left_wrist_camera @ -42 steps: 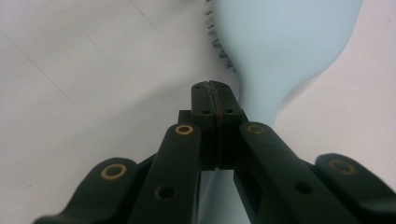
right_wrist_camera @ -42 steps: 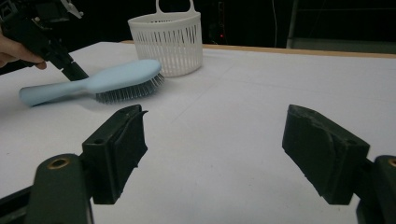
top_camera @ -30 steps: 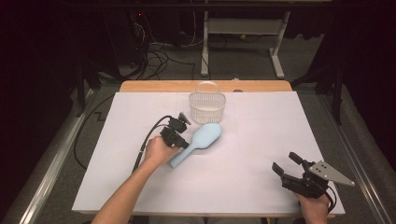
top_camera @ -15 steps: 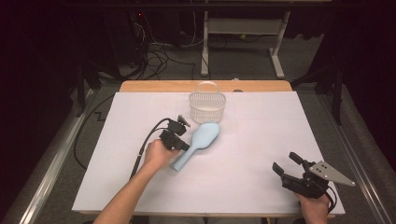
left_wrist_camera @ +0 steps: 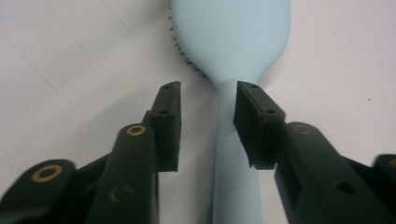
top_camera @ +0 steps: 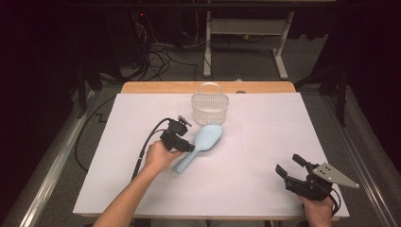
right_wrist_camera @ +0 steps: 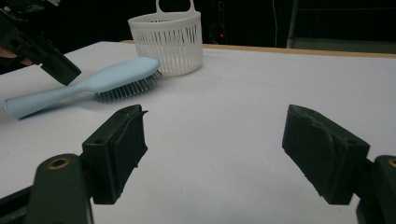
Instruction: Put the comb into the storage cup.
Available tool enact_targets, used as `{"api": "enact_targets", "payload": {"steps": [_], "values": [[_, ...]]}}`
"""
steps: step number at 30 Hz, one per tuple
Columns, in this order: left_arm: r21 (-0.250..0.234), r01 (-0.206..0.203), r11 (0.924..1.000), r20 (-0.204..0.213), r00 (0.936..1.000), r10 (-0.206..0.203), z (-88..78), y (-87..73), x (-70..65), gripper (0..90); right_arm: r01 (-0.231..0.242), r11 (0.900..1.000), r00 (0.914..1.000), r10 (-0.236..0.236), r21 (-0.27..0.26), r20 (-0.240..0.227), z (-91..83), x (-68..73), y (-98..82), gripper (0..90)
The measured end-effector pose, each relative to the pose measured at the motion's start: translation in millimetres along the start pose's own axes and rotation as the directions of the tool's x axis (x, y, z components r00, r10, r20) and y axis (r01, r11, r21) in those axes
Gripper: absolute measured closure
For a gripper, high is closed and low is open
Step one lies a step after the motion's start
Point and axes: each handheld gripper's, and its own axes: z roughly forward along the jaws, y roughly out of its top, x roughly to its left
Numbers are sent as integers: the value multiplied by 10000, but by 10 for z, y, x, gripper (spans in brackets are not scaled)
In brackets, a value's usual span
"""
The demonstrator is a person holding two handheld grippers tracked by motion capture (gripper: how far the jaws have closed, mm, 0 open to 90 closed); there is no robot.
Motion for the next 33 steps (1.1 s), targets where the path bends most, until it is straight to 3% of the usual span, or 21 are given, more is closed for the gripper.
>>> {"api": "enact_targets", "payload": {"steps": [4, 12, 33], "values": [[106, -126, 9999, -137, 9998, 128, 35, 16, -52, 509, 3, 10000, 10000, -3, 10, 2, 1, 1, 0, 220], [467, -466, 9978, -512, 9975, 490, 168, 62, -163, 508, 12, 10000, 10000, -12, 0, 4, -1, 0, 0, 220], [834, -422, 9956, -817, 9954, 490, 351, 99, -227, 520, 5, 10000, 10000, -5, 24, 4, -1, -2, -1, 221]]}}
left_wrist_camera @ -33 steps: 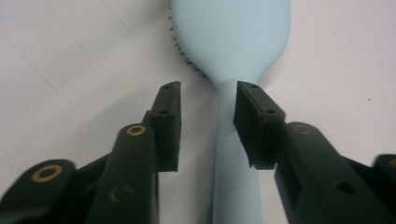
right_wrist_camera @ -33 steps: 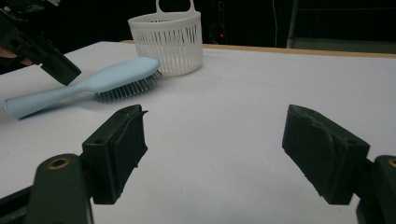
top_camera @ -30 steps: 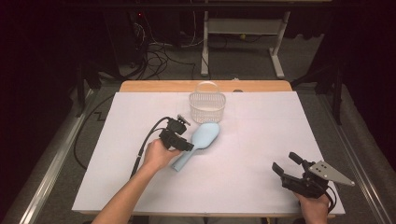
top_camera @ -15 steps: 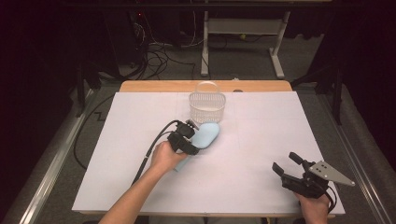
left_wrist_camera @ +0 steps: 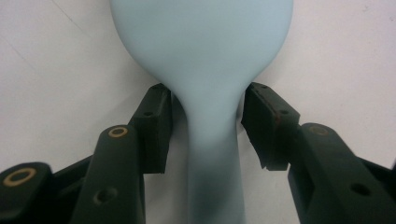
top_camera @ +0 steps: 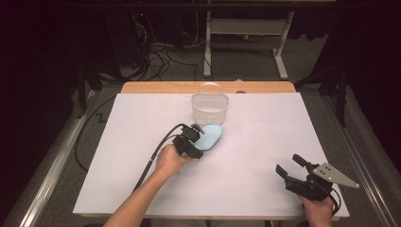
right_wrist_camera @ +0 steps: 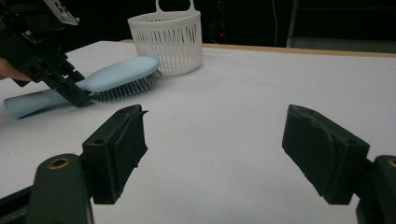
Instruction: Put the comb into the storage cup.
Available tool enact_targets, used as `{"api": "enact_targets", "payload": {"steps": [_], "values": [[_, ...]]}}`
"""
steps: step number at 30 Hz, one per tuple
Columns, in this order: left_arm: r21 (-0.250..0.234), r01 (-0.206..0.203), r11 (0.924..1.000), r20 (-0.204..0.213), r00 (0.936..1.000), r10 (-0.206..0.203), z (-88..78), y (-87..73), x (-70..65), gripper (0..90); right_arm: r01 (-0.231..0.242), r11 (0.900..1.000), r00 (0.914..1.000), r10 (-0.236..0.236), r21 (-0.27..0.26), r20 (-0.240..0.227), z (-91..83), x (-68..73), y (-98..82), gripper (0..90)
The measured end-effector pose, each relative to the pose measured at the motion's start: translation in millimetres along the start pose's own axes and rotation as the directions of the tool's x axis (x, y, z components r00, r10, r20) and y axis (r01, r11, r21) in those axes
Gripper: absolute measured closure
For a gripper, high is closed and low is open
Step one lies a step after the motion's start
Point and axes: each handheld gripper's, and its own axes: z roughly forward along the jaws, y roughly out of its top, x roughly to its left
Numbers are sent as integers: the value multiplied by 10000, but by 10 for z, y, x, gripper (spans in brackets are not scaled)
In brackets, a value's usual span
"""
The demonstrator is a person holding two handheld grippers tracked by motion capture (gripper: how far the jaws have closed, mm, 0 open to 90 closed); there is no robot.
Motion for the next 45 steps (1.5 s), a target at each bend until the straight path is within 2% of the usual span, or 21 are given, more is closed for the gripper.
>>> {"api": "enact_targets", "payload": {"steps": [3, 4, 15, 24, 45], "values": [[50, -133, 9999, -197, 9997, 134, 0, 3, -12, 527, 6, 10000, 10000, -6, -3, -10, 0, 1, 0, 221], [19, -129, 9999, -248, 9996, 130, 2, 2, -20, 568, 2, 10000, 10000, -2, -2, -4, 0, 1, 0, 221], [83, -222, 9997, -333, 9992, 225, 1, 3, -29, 622, 27, 10000, 10000, -27, 9, -15, 2, 2, 0, 221], [244, -543, 9982, -398, 9977, 553, -7, 6, -42, 666, 21, 10000, 10000, -21, 28, -19, 4, 5, 0, 222], [-135, -932, 9956, -366, 9950, 927, -19, -31, -66, 679, 32, 10000, 10000, -32, 60, -18, 9, 3, -3, 222]]}}
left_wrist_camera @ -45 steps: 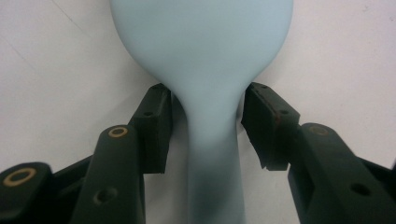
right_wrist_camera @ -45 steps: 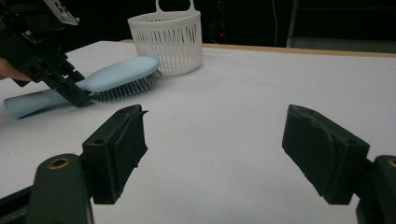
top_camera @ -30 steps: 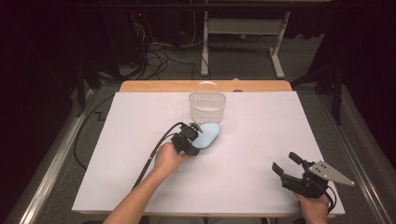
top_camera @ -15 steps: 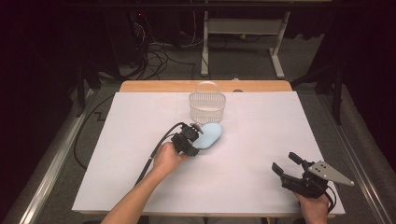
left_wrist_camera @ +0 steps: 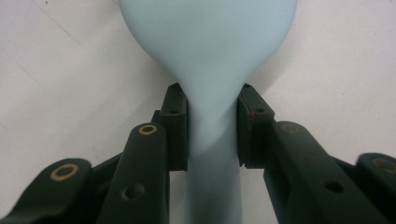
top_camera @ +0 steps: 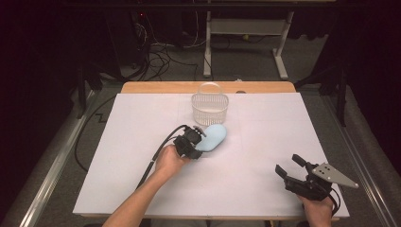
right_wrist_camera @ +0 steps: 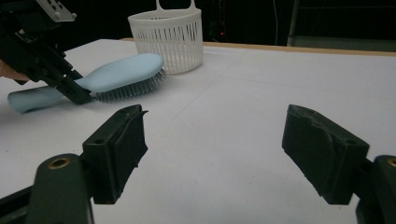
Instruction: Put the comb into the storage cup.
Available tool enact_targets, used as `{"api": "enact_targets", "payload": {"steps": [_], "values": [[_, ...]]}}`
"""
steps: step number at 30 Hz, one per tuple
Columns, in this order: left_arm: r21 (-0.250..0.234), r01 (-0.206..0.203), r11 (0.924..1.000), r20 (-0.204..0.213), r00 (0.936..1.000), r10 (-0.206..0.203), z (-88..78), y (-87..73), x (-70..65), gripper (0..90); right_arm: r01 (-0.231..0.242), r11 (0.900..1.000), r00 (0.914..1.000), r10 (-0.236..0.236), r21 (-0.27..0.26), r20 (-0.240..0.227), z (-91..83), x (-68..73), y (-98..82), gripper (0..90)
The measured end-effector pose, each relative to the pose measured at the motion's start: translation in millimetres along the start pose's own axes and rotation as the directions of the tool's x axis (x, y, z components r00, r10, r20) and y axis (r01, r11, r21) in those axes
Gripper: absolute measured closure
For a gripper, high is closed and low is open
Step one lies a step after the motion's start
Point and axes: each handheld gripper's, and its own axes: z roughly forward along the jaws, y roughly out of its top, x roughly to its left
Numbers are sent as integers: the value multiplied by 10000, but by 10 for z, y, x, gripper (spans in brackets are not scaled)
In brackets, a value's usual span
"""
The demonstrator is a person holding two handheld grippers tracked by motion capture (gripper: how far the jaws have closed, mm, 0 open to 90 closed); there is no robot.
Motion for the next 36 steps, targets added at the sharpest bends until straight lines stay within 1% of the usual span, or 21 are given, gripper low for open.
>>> {"api": "enact_targets", "payload": {"steps": [5, 8, 12, 17, 23, 24, 27, 36], "values": [[-135, -63, 9999, -7, 10000, 63, -31, -13, 10, 679, 11, 10000, 10000, -11, 4, -5, 1, 2, 0, 221], [-293, 11, 9996, 72, 10000, -9, -55, -17, 24, 679, 2, 10000, 10000, -2, 17, 4, 2, 4, 0, 222], [-424, 17, 9991, 87, 10000, -14, -87, -26, 38, 679, 23, 10000, 10000, -23, 56, -2, 10, 7, -1, 222], [-623, 67, 9980, 200, 9998, -55, -128, -39, 43, 679, 21, 10000, 10000, -21, 54, -6, 10, 6, -1, 221], [-767, 77, 9970, 268, 9996, -57, -163, -57, 34, 679, 30, 10000, 10000, -30, 53, -22, 9, 6, -1, 221], [-781, 31, 9969, 273, 9996, -10, -169, -61, 35, 679, 32, 10000, 10000, -32, 52, -18, 10, 7, -1, 221], [-740, -6, 9973, 234, 9997, 23, -186, -76, 38, 679, 27, 10000, 10000, -27, -2, 16, 7, 9, 0, 221], [-1126, 69, 9936, 349, 9994, -30, -291, -137, 66, 679, 49, 10000, 10000, -49, 15, 18, 9, 13, 1, 222]]}}
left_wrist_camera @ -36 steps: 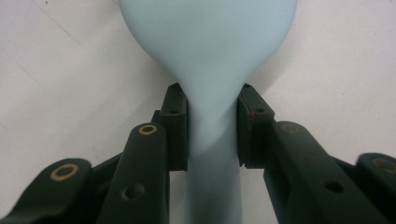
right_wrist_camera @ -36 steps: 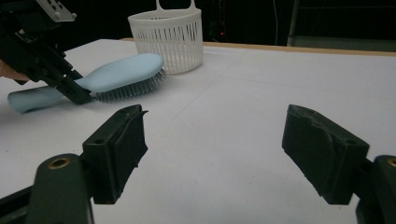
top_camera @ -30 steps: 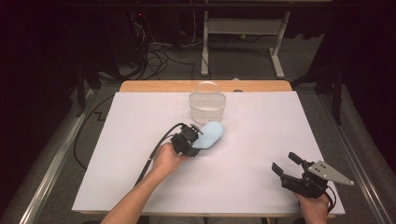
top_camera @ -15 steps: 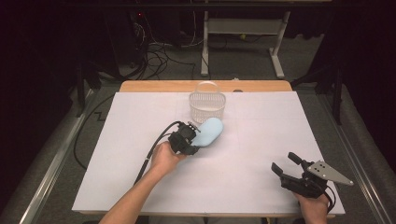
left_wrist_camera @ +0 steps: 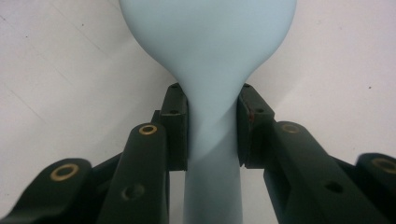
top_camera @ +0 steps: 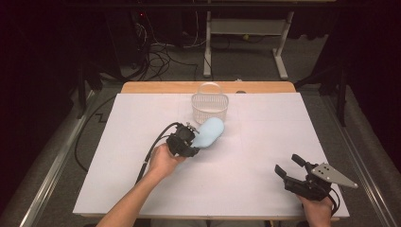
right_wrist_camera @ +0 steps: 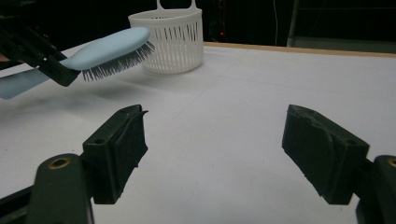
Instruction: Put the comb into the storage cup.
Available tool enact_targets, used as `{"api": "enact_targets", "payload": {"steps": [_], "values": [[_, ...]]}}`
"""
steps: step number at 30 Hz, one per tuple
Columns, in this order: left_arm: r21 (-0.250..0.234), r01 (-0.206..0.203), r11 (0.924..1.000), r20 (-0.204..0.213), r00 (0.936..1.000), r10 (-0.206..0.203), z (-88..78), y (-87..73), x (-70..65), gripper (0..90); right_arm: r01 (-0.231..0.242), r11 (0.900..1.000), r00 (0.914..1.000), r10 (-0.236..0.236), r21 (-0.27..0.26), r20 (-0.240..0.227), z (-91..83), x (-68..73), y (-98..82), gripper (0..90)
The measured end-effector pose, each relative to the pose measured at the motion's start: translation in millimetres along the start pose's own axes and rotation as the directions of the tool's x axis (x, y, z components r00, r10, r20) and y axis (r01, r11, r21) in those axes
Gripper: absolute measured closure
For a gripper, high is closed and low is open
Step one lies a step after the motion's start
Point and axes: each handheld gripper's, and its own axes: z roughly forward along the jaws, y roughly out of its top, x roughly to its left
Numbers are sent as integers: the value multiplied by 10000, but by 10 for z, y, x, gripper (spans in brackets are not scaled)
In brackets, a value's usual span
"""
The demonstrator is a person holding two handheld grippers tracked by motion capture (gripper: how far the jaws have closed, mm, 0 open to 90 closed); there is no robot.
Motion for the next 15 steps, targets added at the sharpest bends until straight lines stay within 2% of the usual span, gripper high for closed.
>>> {"api": "enact_targets", "payload": {"steps": [7, 15], "values": [[-236, -37, 9997, 89, 10000, 39, -45, -51, -10, 679, 43, 10000, 10000, -43, -1, -12, 4, 3, 1, 222], [-720, 134, 9973, 258, 9996, -115, -114, -195, 4, 678, 78, 10000, 9999, -78, 11, 92, -2, -5, 1, 221]]}}
